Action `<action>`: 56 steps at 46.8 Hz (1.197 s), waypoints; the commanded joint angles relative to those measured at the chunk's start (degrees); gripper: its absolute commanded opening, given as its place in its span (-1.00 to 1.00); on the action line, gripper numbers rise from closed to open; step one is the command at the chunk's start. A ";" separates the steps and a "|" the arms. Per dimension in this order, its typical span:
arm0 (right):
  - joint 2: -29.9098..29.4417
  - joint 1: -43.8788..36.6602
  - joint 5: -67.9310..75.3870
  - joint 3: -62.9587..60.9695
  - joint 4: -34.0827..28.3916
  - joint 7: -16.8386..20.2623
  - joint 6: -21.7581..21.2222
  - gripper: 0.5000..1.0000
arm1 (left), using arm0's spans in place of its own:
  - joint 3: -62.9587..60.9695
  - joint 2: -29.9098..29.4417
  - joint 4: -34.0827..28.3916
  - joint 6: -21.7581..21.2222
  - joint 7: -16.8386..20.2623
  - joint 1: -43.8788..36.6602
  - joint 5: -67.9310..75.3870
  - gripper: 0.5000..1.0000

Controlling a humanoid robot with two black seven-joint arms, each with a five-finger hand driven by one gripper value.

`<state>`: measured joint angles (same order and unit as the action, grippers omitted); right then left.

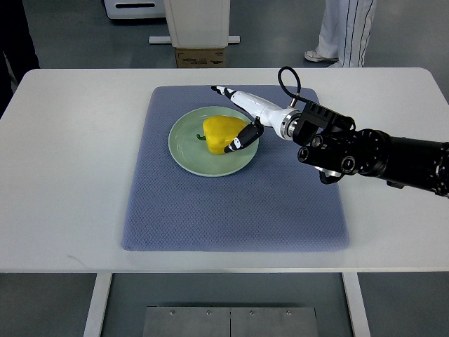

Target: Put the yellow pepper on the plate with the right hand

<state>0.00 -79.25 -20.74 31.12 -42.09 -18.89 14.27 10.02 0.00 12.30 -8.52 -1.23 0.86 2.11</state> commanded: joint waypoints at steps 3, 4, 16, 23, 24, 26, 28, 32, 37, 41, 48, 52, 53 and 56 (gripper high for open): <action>0.00 0.94 0.09 -7.55 0.52 0.17 0.06 1.00 | 0.00 0.00 0.00 0.00 0.00 0.01 0.09 1.00; 0.00 1.38 0.09 -9.04 0.69 0.17 0.06 1.00 | 0.00 0.00 0.00 0.00 0.00 0.02 0.00 1.00; 0.00 6.82 0.09 -27.59 2.28 0.00 0.14 1.00 | 0.00 0.00 0.00 0.00 0.00 0.02 0.00 1.00; 0.00 10.25 0.08 -31.47 2.28 -0.79 0.06 1.00 | 0.00 0.00 0.00 0.00 0.00 0.02 0.00 1.00; 0.00 10.61 0.09 -32.34 2.28 -0.97 0.06 1.00 | 0.00 0.00 0.00 0.00 0.00 0.02 0.00 1.00; 0.00 11.48 0.35 -34.88 2.28 -1.14 -0.03 1.00 | 0.00 0.00 0.00 0.00 0.00 0.02 0.09 1.00; 0.00 12.63 1.48 -37.96 2.37 -1.06 -0.21 1.00 | 0.00 0.00 0.00 0.00 0.00 0.02 0.00 1.00; 0.00 14.65 5.79 -44.55 2.54 -1.06 -2.40 1.00 | 0.00 0.00 0.00 0.00 0.00 0.02 0.00 1.00; 0.09 16.58 11.76 -51.15 4.38 -0.88 -6.79 1.00 | 0.00 0.00 0.00 0.00 0.00 0.02 0.00 1.00; 0.53 17.99 14.84 -54.49 6.14 -0.53 -8.82 1.00 | 0.00 0.00 0.00 0.00 0.00 0.02 0.00 1.00; 1.58 20.62 16.70 -58.97 7.37 -0.36 -12.42 1.00 | 0.00 0.00 0.00 0.00 0.00 0.02 0.09 1.00; 1.93 22.38 17.40 -62.14 8.34 -0.01 -14.79 1.00 | 0.00 0.00 0.00 0.00 0.00 0.02 0.00 1.00; 1.93 22.74 17.66 -62.93 8.78 0.17 -15.49 1.00 | 0.00 0.00 0.00 0.00 0.00 0.02 0.00 1.00; 1.93 23.62 18.54 -65.04 10.45 0.87 -17.43 1.00 | 0.00 0.00 0.00 0.00 0.00 0.02 0.00 1.00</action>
<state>1.92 -56.41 -2.93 -32.08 -33.07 -18.58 -1.51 10.02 0.00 12.30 -8.53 -1.23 0.87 2.12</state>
